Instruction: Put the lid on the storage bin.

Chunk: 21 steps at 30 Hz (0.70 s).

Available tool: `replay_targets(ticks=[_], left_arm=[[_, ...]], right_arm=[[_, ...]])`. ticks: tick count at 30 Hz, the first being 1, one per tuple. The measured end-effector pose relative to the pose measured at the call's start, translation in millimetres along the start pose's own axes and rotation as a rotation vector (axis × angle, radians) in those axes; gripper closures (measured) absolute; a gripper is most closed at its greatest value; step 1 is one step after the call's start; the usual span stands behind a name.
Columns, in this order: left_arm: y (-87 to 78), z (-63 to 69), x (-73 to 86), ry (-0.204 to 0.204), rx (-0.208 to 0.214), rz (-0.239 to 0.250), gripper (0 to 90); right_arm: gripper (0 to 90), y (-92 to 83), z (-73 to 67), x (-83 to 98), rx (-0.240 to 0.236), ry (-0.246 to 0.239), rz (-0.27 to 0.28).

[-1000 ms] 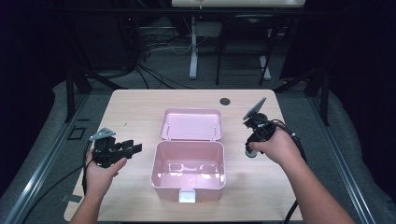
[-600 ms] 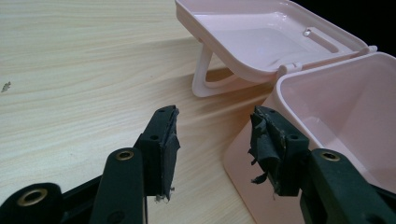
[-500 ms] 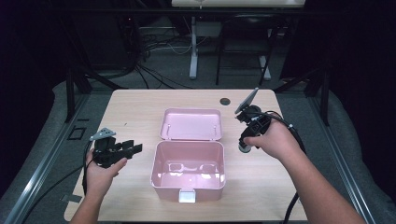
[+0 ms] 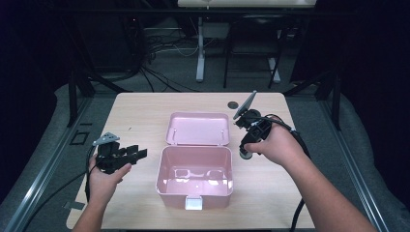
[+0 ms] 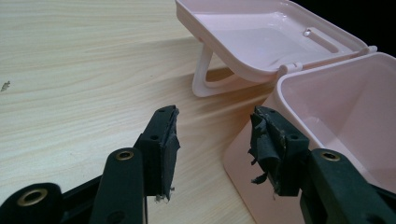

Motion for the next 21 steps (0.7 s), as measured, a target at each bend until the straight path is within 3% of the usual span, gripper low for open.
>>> replay_targets(ticks=[21], left_arm=[[-0.5, -0.4, -0.2, -0.004, 0.003, 0.005, 50.7]], right_arm=[[50.2, 3.1, -58.4, -6.0, -0.026, -0.164, -0.015]])
Point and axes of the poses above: each handheld gripper's, and its own axes: y roughly forward along the jaws, x roughly out of its underside, z roughly to its right, the point moved 7 cm from there along y, roughly forward along the jaws, and after that the axes turned 12 degrees about y, right-handed, at the moved point
